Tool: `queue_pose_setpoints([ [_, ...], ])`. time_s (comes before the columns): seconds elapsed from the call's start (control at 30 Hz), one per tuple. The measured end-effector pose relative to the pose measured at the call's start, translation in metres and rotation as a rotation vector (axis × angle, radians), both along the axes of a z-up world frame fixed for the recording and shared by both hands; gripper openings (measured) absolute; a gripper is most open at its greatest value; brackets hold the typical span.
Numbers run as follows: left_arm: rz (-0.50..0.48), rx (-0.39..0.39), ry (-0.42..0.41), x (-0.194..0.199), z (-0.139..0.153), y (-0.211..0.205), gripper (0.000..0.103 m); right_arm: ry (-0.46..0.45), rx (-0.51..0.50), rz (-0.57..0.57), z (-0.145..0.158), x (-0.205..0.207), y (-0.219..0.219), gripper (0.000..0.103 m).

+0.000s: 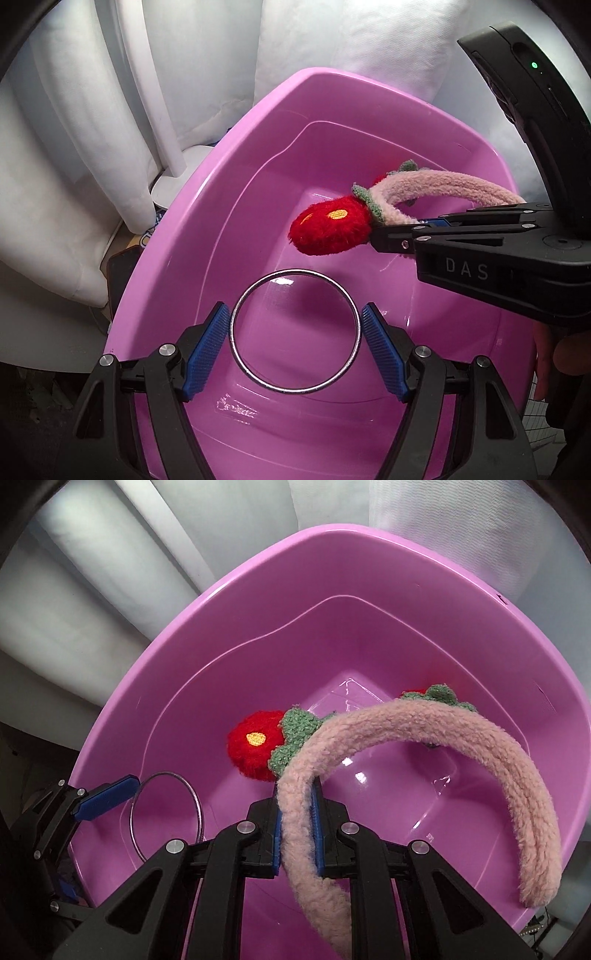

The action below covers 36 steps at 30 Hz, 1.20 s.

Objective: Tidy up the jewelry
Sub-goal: 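Lift the headband with the right gripper while the left gripper carries the hoop toward the pink tub, then lower into the tub and open the left gripper while the right gripper releases the headband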

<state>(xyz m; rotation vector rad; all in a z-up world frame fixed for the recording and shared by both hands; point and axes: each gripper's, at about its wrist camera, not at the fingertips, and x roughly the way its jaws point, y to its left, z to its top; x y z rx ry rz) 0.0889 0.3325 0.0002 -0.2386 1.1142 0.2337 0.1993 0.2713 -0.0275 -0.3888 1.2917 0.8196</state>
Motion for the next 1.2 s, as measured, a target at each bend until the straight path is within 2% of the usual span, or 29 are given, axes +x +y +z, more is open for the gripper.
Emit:
queue_pose_setpoints([
  [0.17,0.001,0.008,0.006,0.000,0.000,-0.001,0.071,0.003,-0.021,-0.009,-0.003,0.008,0.019,0.013],
  [0.4,0.001,0.012,0.014,0.002,0.001,0.000,0.073,0.007,-0.040,-0.022,0.002,0.003,0.014,0.015],
  [0.43,0.003,0.018,0.019,0.002,0.001,0.000,0.074,0.010,-0.042,-0.024,0.003,0.004,0.011,0.019],
  [0.47,0.005,0.023,0.021,0.003,0.002,-0.002,0.083,0.009,-0.045,-0.030,0.002,0.004,0.010,0.028],
  [0.53,0.015,0.028,0.012,0.003,0.004,-0.001,0.093,0.007,-0.048,-0.044,0.001,0.006,0.009,0.035],
  [0.6,0.022,0.028,0.015,0.002,0.005,0.001,0.094,-0.001,-0.048,-0.051,0.001,0.008,0.006,0.039],
  [0.7,0.037,0.012,0.025,-0.001,0.003,0.006,0.094,-0.004,-0.048,-0.061,0.001,0.010,0.002,0.039],
  [1.2,0.041,0.058,-0.007,-0.009,0.011,-0.005,0.094,-0.015,-0.014,-0.070,0.005,0.006,-0.008,0.039],
])
